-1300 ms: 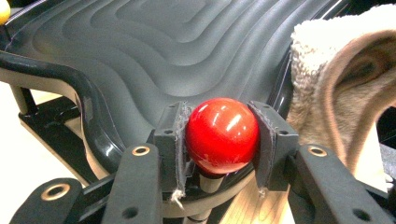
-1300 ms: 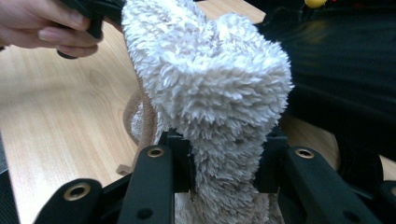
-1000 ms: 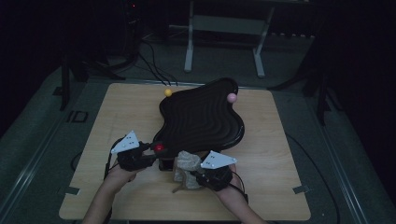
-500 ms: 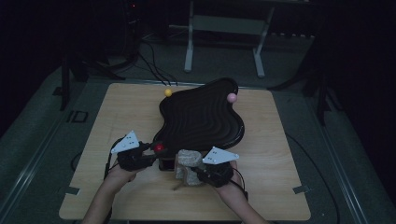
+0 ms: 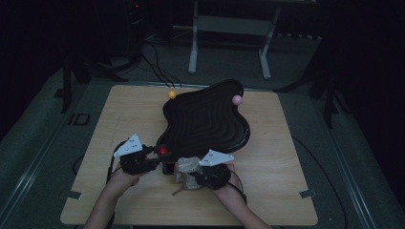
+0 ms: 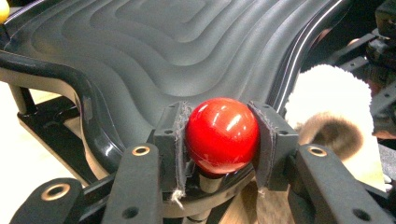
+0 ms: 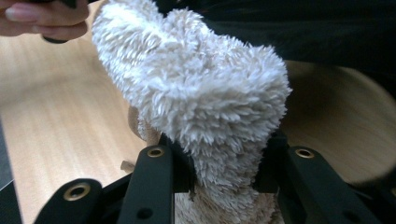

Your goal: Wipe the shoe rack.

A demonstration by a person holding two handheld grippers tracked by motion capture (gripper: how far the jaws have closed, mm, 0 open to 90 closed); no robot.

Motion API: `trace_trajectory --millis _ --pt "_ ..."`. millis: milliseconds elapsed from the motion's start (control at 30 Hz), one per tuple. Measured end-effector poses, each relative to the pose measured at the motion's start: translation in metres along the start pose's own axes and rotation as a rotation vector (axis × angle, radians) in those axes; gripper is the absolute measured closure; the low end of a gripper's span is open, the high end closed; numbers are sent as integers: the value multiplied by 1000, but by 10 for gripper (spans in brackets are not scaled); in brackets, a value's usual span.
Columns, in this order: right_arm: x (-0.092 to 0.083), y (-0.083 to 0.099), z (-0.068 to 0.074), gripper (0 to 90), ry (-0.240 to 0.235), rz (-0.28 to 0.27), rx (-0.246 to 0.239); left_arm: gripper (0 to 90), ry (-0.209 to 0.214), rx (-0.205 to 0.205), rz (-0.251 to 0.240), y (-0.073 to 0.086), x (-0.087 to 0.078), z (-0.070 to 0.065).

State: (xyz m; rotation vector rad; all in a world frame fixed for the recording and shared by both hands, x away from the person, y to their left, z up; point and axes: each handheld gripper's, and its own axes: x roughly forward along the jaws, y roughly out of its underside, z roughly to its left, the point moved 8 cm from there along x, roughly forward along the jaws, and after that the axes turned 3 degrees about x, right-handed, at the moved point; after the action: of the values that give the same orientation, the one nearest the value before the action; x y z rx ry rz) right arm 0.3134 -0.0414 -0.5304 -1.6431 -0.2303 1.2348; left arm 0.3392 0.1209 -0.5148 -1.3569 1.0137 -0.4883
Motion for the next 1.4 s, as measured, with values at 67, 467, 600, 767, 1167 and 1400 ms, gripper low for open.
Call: trace_trajectory --millis 67,467,600,767,1167,1400 --pt "0 -3 6 665 -6 2 -20 593 -1 2 2 0 0 0" --pt "18 0 16 667 -13 43 -50 593 -1 1 1 0 0 0" --pt "18 -8 23 667 -11 30 -84 593 -2 2 3 0 0 0" --pt "34 -1 20 667 -20 75 -62 593 -3 1 2 0 0 0" --pt "56 -5 30 667 -24 101 -54 593 -3 0 3 0 0 0" --pt "52 -8 38 667 -41 96 -75 593 -2 0 2 0 0 0"
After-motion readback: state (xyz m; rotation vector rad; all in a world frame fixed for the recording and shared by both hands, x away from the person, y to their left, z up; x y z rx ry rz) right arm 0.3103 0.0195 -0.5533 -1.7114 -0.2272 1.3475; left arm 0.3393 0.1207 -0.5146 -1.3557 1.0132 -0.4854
